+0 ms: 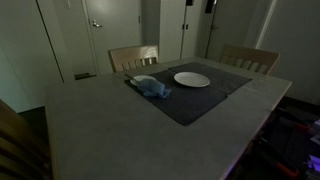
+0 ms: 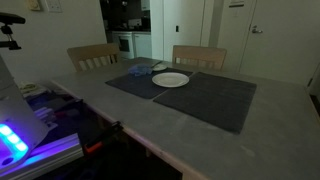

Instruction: Use the blue towel to wipe the white plate on the right

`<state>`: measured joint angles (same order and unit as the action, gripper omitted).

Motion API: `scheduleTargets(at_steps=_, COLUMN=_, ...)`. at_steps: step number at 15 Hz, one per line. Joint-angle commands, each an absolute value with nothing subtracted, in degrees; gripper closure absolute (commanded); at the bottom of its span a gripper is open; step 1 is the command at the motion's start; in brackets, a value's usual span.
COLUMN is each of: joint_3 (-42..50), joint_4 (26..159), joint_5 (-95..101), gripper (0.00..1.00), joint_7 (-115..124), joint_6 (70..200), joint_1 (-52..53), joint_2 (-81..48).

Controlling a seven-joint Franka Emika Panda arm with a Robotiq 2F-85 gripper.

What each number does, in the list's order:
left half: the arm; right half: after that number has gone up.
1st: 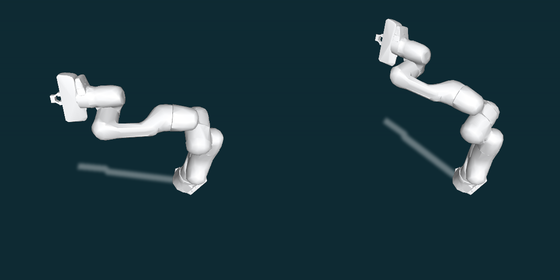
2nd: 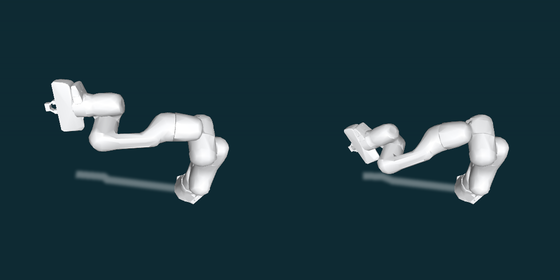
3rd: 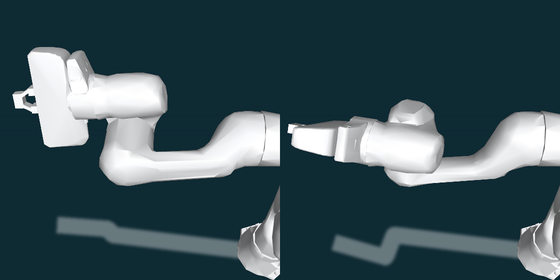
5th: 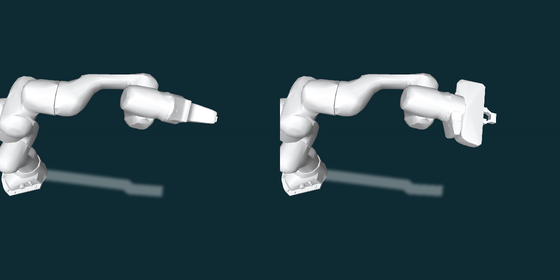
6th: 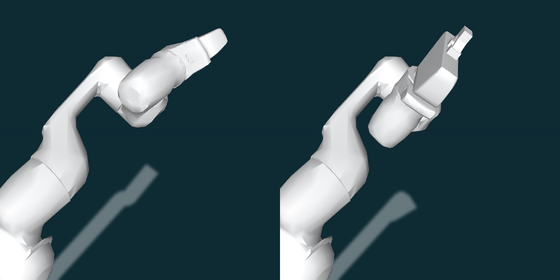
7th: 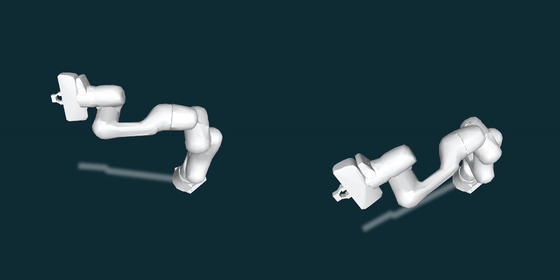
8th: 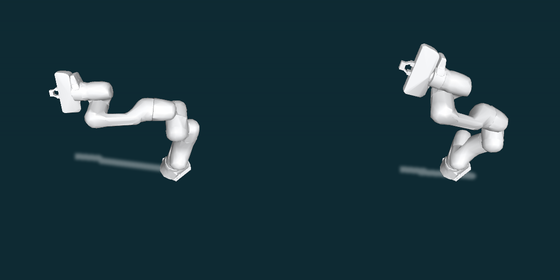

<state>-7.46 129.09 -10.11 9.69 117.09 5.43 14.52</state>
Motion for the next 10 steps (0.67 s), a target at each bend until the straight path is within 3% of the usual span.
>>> scheduleTargets(at_steps=1, joint_3=-7.26, joint_4=128.97, joint_5=-10.03, gripper=0.00, joint_7=9.74, joint_6=116.96, joint_1=5.62, joint_2=14.60)
scheduleTargets(at_steps=10, joint_3=-7.33, joint_4=128.62, joint_5=-10.09, gripper=0.00, joint_7=9.49, joint_6=117.14, joint_1=5.74, joint_2=14.05)
